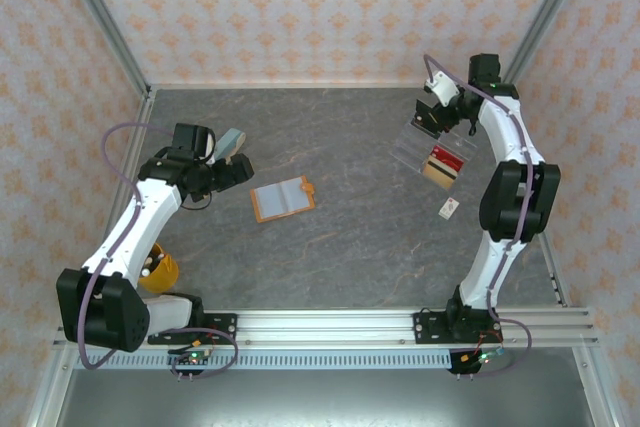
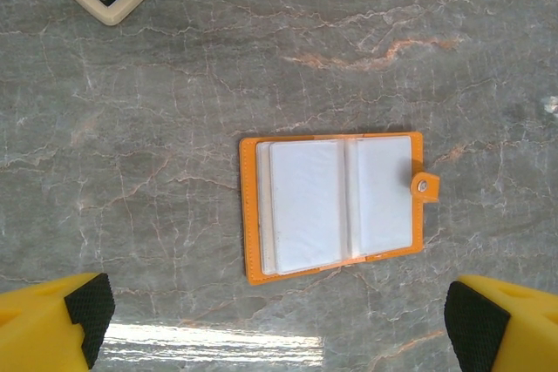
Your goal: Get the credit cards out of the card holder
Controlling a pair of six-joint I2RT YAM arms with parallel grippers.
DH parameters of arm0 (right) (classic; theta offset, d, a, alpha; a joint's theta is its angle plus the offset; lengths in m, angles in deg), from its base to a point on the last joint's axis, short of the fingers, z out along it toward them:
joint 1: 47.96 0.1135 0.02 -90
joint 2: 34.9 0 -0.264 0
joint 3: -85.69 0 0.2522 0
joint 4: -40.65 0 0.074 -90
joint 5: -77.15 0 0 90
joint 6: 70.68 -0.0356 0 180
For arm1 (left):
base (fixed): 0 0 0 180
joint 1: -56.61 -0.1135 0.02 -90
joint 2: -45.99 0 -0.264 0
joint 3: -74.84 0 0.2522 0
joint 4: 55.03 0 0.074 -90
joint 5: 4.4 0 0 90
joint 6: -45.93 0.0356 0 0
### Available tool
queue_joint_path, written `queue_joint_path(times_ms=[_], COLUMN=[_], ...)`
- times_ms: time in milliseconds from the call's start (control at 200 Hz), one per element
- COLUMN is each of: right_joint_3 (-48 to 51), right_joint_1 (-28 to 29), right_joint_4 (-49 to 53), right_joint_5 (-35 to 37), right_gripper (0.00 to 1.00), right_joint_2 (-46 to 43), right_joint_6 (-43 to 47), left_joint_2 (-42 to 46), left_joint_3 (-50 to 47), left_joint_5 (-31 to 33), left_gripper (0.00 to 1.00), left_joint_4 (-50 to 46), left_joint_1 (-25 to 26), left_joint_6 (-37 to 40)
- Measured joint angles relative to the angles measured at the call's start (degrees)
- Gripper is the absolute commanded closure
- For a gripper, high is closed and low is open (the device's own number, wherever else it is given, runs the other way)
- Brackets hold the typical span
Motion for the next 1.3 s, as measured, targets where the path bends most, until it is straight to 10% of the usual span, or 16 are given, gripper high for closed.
queue_joint_path(times_ms=[1296], right_joint_3=[-2.86], right_joint_1=[-1.25], right_joint_4=[-0.11], right_joint_5=[-0.85], right_gripper=[0.76], right_joint_2=[4.04], right_joint_6=[2.73], left_joint_2=[-6.08], left_joint_3=[0.48], left_joint_5=[-4.70], left_gripper=[0.00], left_joint_4=[3.48], left_joint_1=[0.00], left_joint_6=[-2.49])
